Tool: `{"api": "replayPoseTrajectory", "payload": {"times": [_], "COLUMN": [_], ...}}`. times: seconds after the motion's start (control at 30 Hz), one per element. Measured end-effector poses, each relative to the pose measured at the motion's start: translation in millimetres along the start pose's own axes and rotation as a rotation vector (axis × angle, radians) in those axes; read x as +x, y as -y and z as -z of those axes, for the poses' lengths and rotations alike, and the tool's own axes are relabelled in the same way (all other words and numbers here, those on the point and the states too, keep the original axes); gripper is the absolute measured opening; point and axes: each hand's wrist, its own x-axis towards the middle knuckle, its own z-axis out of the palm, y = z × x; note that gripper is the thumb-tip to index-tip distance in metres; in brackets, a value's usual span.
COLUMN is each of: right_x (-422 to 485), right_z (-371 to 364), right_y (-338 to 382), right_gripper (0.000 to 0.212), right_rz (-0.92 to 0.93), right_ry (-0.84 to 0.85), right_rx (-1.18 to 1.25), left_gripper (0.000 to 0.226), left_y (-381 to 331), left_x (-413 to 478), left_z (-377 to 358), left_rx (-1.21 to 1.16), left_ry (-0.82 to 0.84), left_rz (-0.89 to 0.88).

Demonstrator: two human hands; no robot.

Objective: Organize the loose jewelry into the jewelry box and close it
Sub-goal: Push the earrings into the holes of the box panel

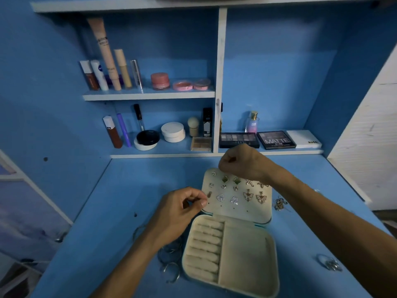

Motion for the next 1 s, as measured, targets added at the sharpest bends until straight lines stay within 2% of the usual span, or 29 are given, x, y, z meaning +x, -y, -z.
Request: {"api": "replayPoseTrajectory", "payload": {"times": [0.4, 0.63, 0.7, 0.77, 0.87, 1.0], "right_x": [-4, -7, -8, -9, -10, -19], "right_z": [18, 22, 24, 27, 32, 35], "right_y": [7, 9, 9, 10, 13, 20], "right_gripper": [0.022, 0.033, 0.032, 0.025, 0.019, 0.014], "right_rz": [0.004, 0.02, 0.008, -0.025, -0.083, -0.075], "right_ry": [0.122, 0.15, 0.168, 0.189, 0.272, 0.46], "right_rx": [0.186, 0.225, 0.246, 0.29, 0.394, 0.479], "left_gripper": [0.01, 0.012, 0.012, 0.022, 0.023, 0.012], "left_y": [6, 10, 10, 7, 5, 12], "left_x": [-7, -10, -11, -10, -8, -10], "left_z": [-11, -22, -27, -28, -22, -13], "left_rx": [0.062, 0.059, 0.07, 0.041, 0.023, 0.097], "left_ry": [-0.061, -0.182, -0.233, -0.257, -0.196, -0.181], "left_rz": [-0.053, -0.042, -0.052, -0.02, -0.007, -0.128]}}
